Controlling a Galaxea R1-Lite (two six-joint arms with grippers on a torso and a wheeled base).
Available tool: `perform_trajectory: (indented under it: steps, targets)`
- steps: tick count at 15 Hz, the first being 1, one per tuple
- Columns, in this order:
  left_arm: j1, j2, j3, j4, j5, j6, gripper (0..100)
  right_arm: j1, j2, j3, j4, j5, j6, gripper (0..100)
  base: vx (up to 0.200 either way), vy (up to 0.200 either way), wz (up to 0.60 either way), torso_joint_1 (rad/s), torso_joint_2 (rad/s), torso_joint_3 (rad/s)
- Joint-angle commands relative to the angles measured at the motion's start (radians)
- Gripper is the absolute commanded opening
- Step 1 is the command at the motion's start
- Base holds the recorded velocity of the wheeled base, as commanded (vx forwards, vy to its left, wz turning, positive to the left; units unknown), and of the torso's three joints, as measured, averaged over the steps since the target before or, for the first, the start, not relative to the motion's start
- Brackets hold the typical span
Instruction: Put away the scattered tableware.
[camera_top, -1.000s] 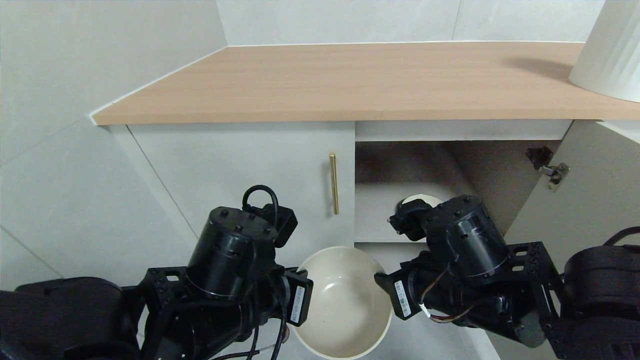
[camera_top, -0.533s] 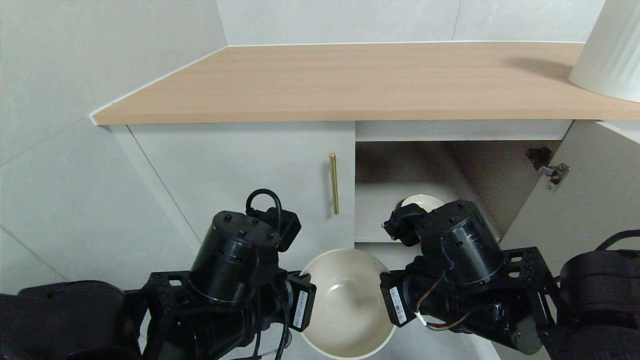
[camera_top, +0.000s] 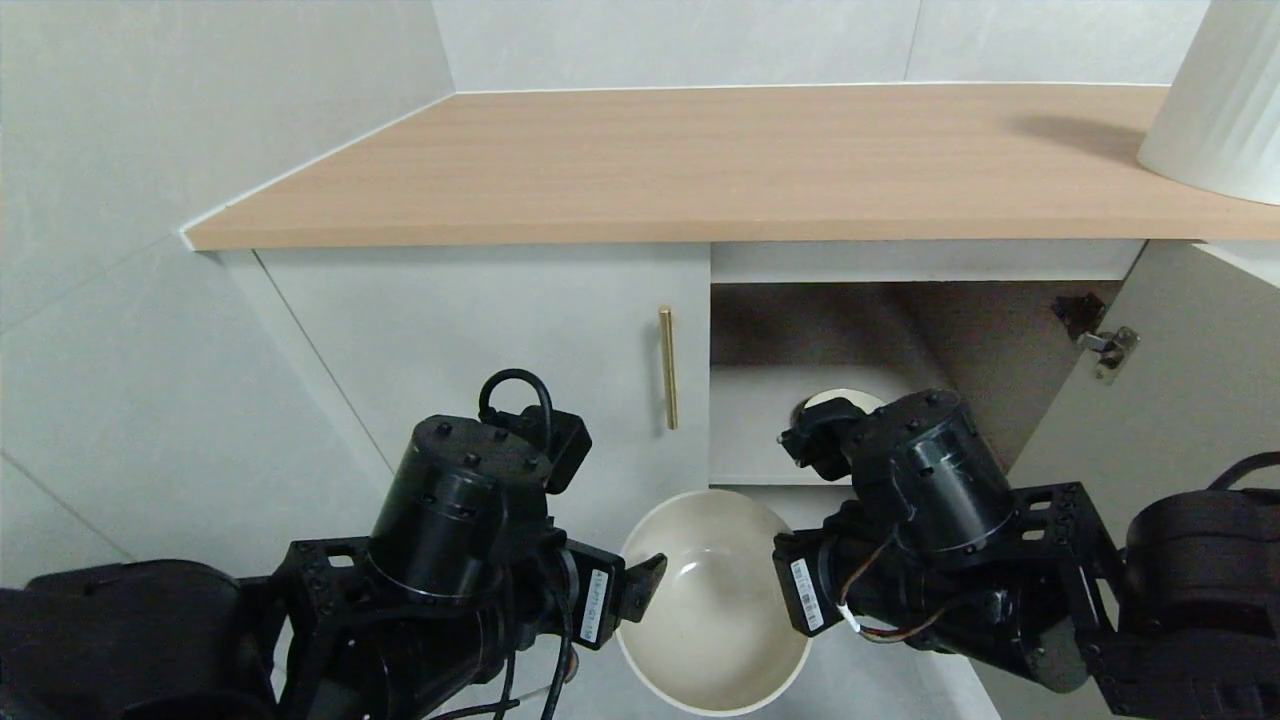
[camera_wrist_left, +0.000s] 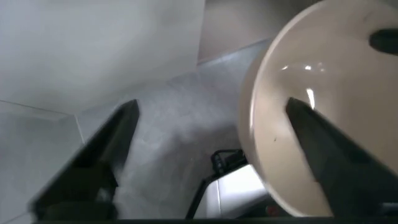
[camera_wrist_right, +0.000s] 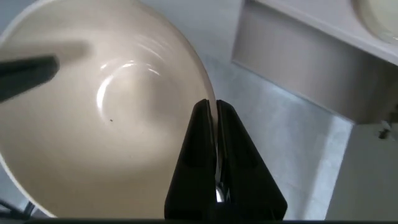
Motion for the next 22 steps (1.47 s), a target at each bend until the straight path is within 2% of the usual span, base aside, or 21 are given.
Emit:
perform_trajectory:
  steps: [1, 3, 6, 10, 16, 22]
  targets:
    - [0.002, -0.004, 0.001, -0.004, 0.014, -0.001, 100, -0.062, 0.007, -0.004, -0.007, -0.023, 0.029, 0, 0.000, 0.000, 0.00, 0.000, 0.00, 0.000]
    - [0.002, -0.004, 0.001, -0.004, 0.024, -0.001, 100, -0.156, 0.042, -0.015, -0.070, -0.029, 0.094, 0, 0.000, 0.000, 0.00, 0.000, 0.00, 0.000]
    - [0.002, -0.007, 0.001, -0.004, 0.025, -0.001, 100, -0.309, 0.125, 0.020, -0.249, -0.031, 0.180, 0, 0.000, 0.000, 0.00, 0.000, 0.00, 0.000]
    - [0.002, -0.012, 0.001, -0.004, 0.030, -0.001, 100, -0.440, 0.249, 0.017, -0.486, -0.071, 0.180, 0, 0.000, 0.000, 0.00, 0.000, 0.00, 0.000]
    - [0.002, -0.013, 0.003, -0.002, 0.031, -0.001, 100, -0.527, 0.320, -0.053, -0.500, -0.072, 0.181, 0, 0.000, 0.000, 0.00, 0.000, 0.00, 0.000]
    - [0.002, -0.012, 0.004, -0.002, 0.031, -0.001, 100, -0.558, 0.362, -0.123, -0.495, -0.074, 0.181, 0, 0.000, 0.000, 0.00, 0.000, 0.00, 0.000]
